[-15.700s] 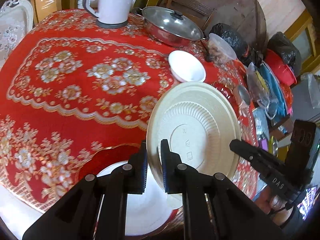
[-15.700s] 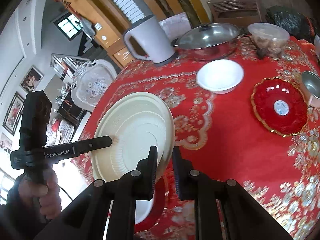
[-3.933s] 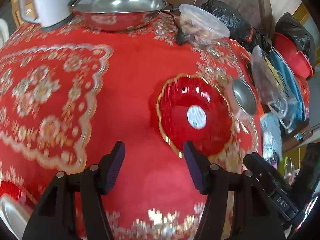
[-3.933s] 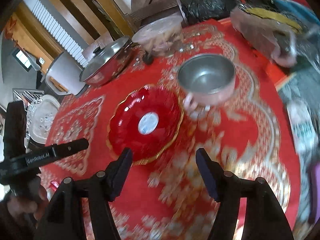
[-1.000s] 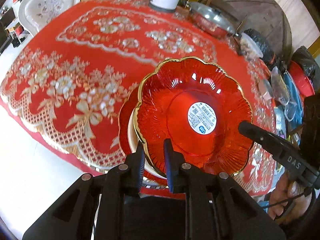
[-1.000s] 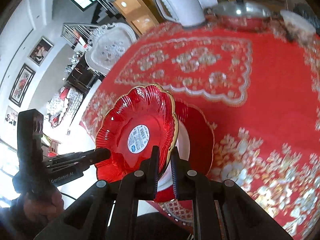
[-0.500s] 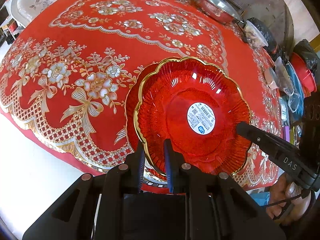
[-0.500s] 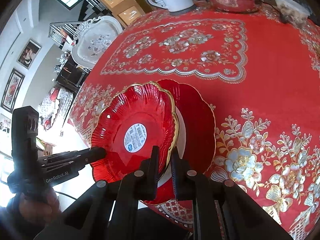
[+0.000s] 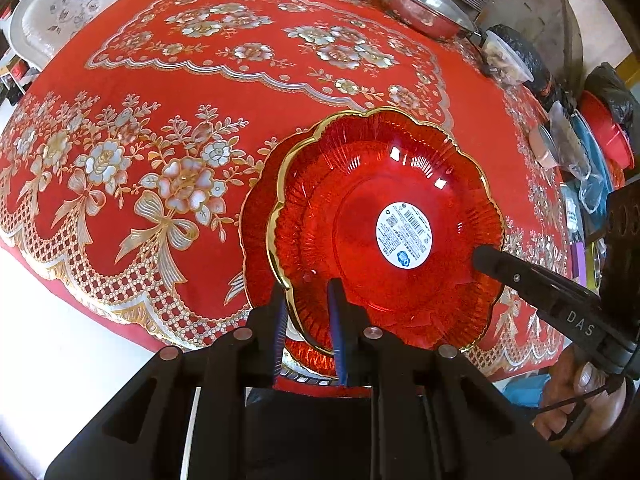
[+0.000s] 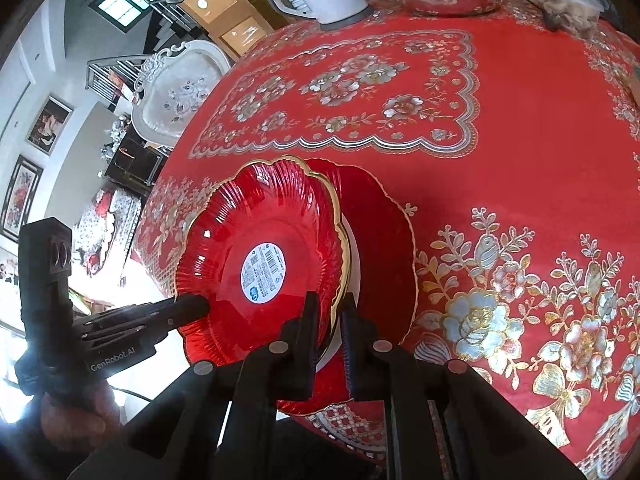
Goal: Organize plates and bowls
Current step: 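Lower the red glass plate onto the white plate and open the left tool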
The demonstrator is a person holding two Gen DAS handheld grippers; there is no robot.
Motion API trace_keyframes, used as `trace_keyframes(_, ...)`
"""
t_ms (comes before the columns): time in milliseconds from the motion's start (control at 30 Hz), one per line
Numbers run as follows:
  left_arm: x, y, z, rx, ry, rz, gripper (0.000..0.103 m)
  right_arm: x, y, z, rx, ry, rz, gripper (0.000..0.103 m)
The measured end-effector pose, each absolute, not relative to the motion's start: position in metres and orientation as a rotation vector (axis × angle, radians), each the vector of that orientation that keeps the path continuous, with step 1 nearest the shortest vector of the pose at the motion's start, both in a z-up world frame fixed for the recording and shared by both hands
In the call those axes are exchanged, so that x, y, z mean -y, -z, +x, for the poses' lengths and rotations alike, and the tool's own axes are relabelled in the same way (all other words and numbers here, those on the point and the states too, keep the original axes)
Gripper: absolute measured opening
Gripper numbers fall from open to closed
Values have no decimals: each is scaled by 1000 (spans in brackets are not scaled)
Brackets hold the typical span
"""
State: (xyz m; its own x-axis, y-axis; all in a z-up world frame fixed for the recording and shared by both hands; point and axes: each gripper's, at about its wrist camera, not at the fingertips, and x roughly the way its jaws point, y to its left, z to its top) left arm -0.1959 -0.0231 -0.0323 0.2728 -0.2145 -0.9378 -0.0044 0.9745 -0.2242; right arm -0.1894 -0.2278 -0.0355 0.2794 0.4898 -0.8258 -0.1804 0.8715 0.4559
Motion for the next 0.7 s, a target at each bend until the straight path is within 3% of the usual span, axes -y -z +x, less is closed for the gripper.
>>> trace_keyframes(300, 24, 33, -195, -1291, 123, -194, 19, 225, 29, -192, -1191, -469, 269, 15)
trace_keyframes(367, 25, 33, -195, -1289, 110, -178, 23, 225, 27, -193, -1184, -469, 267, 16)
trace_keyframes(500, 23, 33, -195, -1288, 84, -174, 50, 229, 22, -193, -1165, -459, 270, 23)
trace_keyframes(700, 23, 30, -194, -1273, 73, -170, 50, 230, 15, -192, -1142, -466, 269, 27)
